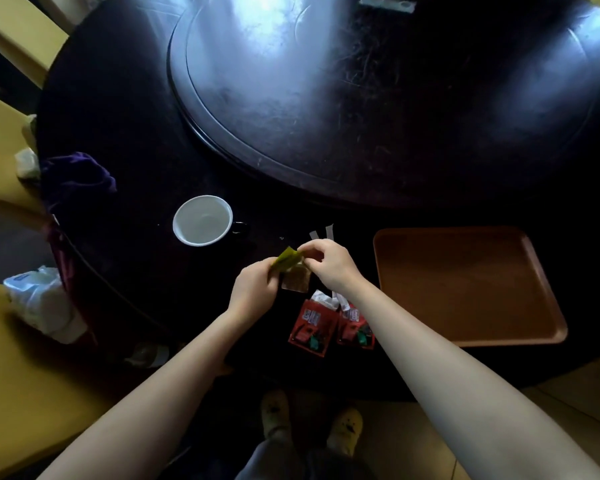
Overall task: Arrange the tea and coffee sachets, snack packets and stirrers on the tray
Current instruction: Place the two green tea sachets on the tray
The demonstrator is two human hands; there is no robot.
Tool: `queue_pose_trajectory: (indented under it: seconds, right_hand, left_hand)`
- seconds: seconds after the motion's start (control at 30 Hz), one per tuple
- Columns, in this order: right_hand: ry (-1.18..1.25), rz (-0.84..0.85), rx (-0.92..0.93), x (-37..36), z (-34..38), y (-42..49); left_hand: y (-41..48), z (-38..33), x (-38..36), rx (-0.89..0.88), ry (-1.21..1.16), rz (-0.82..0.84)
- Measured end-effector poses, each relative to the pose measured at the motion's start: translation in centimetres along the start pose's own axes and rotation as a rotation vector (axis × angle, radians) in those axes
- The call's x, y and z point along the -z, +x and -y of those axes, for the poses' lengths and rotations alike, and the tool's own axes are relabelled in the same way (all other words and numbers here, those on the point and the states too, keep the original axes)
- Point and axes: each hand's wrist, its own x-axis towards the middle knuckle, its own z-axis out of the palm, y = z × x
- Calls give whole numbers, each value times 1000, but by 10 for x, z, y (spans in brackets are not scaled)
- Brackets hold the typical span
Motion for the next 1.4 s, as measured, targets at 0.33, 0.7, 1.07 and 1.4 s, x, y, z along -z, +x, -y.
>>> queue_pose_trajectory:
  seconds: [0.33, 0.7, 1.07, 1.4]
  right_hand:
    - [194, 63, 18, 57, 4, -24]
    - [502, -190, -244, 110, -53, -54]
    - [115, -833, -195, 120, -98, -63]
    - [-661, -570, 103, 78, -115, -58]
  left_hand:
    - [4, -25, 13, 279, -810, 319]
    - [6, -48, -19, 594, -1042, 411]
    - [-7, -57, -35, 647, -1115, 302]
    - [-19, -65, -43, 650, -1095, 278]
